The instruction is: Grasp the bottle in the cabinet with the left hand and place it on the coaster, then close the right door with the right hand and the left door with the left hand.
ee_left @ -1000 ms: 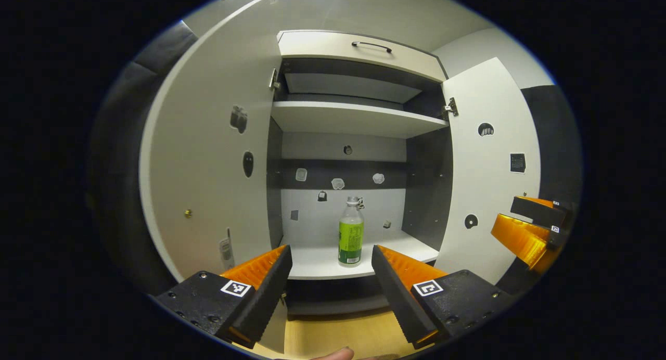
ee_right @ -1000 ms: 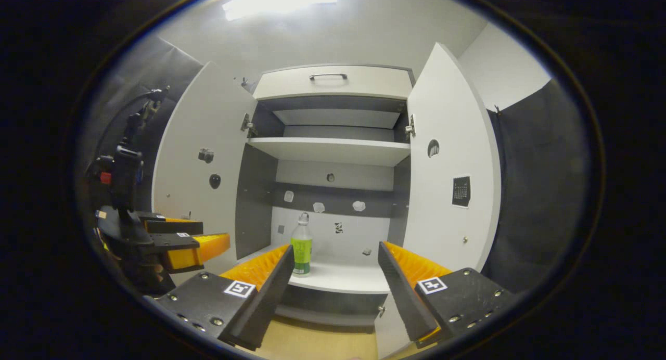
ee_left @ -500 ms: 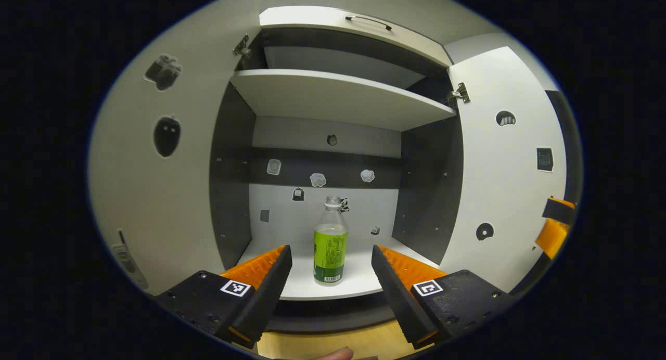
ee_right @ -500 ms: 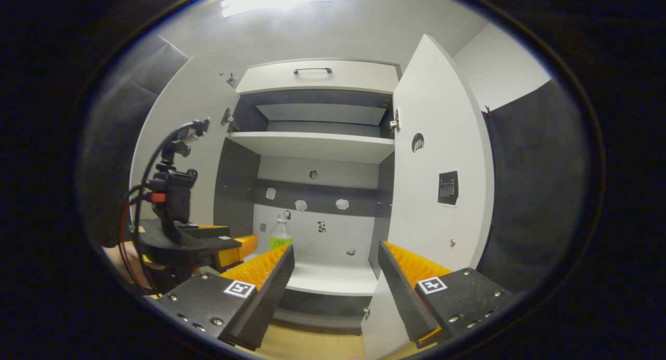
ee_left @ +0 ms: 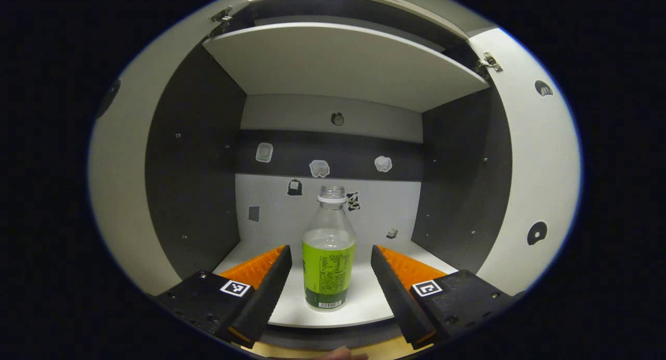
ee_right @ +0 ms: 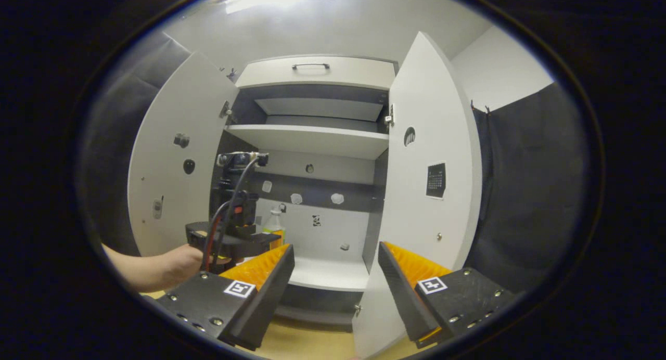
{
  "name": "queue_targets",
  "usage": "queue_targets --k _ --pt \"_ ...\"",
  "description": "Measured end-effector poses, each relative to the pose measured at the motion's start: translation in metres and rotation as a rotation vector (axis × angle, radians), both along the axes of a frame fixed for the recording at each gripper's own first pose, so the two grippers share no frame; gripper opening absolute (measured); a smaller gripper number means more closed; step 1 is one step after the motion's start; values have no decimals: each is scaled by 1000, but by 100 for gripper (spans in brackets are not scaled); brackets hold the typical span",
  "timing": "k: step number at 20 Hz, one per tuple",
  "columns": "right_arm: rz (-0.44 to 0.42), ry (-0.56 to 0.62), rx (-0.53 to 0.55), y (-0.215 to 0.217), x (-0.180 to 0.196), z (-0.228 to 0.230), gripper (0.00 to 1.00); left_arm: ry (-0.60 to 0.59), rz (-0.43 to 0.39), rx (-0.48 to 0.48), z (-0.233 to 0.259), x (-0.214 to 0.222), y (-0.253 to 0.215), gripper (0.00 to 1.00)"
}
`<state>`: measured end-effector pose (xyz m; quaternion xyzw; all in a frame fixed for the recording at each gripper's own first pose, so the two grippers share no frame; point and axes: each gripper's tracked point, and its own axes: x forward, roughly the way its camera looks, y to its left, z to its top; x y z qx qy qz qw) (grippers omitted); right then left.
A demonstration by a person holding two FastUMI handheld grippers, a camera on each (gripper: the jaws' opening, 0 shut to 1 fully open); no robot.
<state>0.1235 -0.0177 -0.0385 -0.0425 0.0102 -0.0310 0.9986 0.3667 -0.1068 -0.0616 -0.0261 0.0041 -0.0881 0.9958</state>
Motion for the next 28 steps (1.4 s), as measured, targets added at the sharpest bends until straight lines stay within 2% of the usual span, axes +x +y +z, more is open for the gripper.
queue_targets --k 6,7,9,10,13,17,18,19,20,21,25,26,28 --pt "-60 9 18 -20 -15 -1 98 -9 41 24 -14 48 -2 97" --pt "-60 12 14 -21 -20 -2 94 -10 56 13 -15 53 0 97" --pt "-54 10 0 -22 -31 1 98 14 52 21 -19 49 0 91" --pt "-49 6 -6 -23 -37 3 98 15 59 24 -17 46 3 81" --pt "-42 5 2 -25 -51 1 98 5 38 2 -2 21 -1 80" --pt "-28 6 49 -23 -70 3 98 -15 22 29 15 -19 1 80" --pt "-17 1 62 -21 -75 4 94 -17 7 33 18 -34 -1 79" --pt "-13 -3 71 -21 -81 4 98 -26 -4 37 23 -46 -1 79" --pt "-13 -5 78 -22 -87 4 94 -33 -6 44 26 -59 2 79" --pt "-13 -5 86 -22 -94 3 98 -39 -2 55 29 -71 5 79" --pt "-6 6 81 -28 -123 3 98 -47 36 52 28 -122 19 79" --pt "-20 4 65 -35 -130 4 94 -37 37 38 23 -135 21 79" --pt "-28 8 54 -44 -146 4 98 -37 58 23 18 -159 26 79"
